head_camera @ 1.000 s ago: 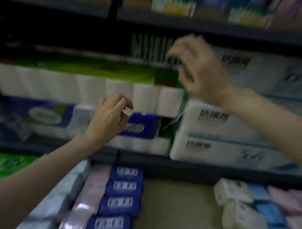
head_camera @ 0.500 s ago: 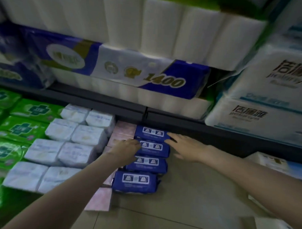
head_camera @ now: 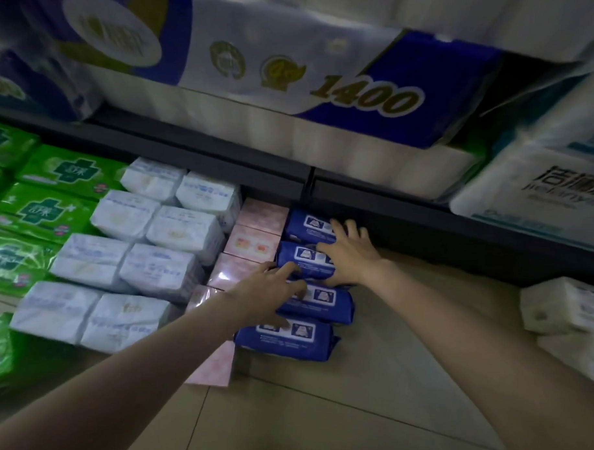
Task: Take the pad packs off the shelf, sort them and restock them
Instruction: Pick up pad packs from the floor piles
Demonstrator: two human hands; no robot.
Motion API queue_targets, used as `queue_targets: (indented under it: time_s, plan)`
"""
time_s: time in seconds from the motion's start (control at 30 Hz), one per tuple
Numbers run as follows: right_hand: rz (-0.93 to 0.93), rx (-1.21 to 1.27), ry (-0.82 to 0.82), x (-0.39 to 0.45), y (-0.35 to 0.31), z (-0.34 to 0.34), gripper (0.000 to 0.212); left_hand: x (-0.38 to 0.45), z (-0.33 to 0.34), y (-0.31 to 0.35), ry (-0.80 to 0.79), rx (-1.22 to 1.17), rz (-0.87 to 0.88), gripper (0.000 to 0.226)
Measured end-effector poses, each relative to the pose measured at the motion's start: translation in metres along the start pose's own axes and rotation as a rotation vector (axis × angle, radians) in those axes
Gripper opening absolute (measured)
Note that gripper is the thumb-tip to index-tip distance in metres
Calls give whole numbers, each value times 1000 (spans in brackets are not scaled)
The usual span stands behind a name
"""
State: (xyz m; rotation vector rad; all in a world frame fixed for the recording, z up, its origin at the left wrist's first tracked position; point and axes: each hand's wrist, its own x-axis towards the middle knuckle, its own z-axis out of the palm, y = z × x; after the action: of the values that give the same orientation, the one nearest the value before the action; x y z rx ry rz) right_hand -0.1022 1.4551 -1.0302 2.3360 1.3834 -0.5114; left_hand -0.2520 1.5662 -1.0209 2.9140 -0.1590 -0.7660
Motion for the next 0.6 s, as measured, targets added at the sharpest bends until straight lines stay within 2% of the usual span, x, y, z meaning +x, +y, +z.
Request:
queue_targets:
  time_s: [0.13,0.3,0.37,0.4,0.47,0.53,0.6]
  plan:
    - [43,-22,5,-1,0,1,75,1,1,2,0,9,-5,60]
    - [170,174,-36,-43,26,2,72,-1,-2,9,-39,63,-47,61]
    - [162,257,-66,-69,41,-9,70,2,-9,9,-8,-9,-45,67]
    - [130,305,-80,-82,47,-19,67,4,-17,9,42,-116,-51,75]
    - [44,358,-101,-110,55,-46,58,7,-47,8,158,-528,-40,95]
    - [-19,351,-51,-136,60,-83,52,5,-92,9,142,-912,63,118]
    - [-13,349,58,-163,69,-131,45,-5,-140,11,91,-1060,179,135]
